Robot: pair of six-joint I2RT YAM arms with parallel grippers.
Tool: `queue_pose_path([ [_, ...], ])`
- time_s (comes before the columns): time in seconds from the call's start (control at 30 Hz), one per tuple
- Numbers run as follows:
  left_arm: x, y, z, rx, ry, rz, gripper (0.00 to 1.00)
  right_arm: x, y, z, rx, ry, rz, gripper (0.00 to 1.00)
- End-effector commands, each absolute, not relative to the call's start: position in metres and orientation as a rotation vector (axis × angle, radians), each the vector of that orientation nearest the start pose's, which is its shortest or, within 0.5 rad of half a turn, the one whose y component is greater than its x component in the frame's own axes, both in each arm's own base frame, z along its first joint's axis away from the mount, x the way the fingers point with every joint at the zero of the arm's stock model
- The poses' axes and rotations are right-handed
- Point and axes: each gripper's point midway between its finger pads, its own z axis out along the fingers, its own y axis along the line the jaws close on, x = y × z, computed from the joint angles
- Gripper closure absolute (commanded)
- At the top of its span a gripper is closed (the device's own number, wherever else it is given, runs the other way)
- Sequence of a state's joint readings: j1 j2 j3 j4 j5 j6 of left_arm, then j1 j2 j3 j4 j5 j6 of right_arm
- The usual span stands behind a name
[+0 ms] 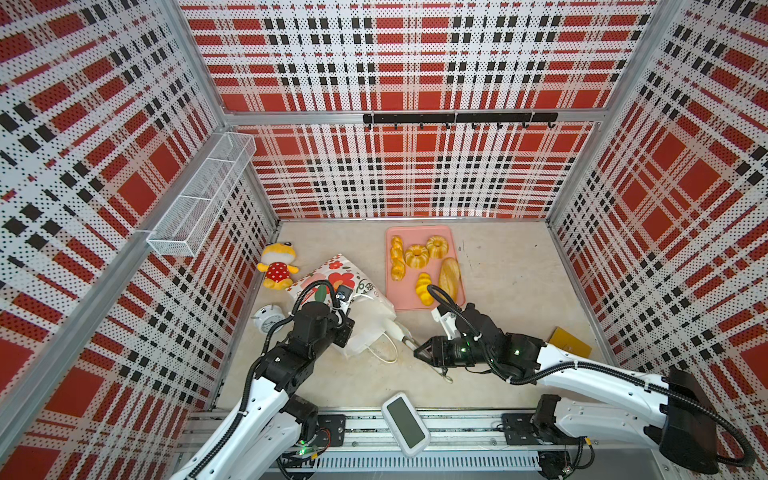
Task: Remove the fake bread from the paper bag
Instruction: 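Swing the tongs back toward the bag opening held by the left gripper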
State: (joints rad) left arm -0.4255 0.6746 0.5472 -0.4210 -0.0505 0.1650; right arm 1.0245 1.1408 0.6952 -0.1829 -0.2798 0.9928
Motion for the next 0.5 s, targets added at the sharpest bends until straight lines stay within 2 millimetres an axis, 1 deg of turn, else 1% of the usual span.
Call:
queue_pose_path([
  [0.0,0.255,-0.114,0.187,0.65,1.968,-0.127,1.0,0.149,0.359,0.191,-0.281,2.425,1.462,0.58],
  [0.17,0.251,-0.116,0.189,0.689,1.936,-0.131,1.0,0.157,0.393,0.192,-0.373,2.401,1.525,0.57],
  [0.27,0.249,-0.12,0.19,0.725,1.897,-0.142,1.0,0.168,0.409,0.18,-0.342,2.415,1.54,0.58],
  [0.37,0.248,-0.122,0.192,0.732,1.876,-0.152,1.0,0.176,0.428,0.172,-0.318,2.399,1.6,0.58],
  [0.47,0.248,-0.12,0.19,0.728,1.885,-0.144,1.0,0.186,0.44,0.165,-0.27,2.388,1.626,0.57],
])
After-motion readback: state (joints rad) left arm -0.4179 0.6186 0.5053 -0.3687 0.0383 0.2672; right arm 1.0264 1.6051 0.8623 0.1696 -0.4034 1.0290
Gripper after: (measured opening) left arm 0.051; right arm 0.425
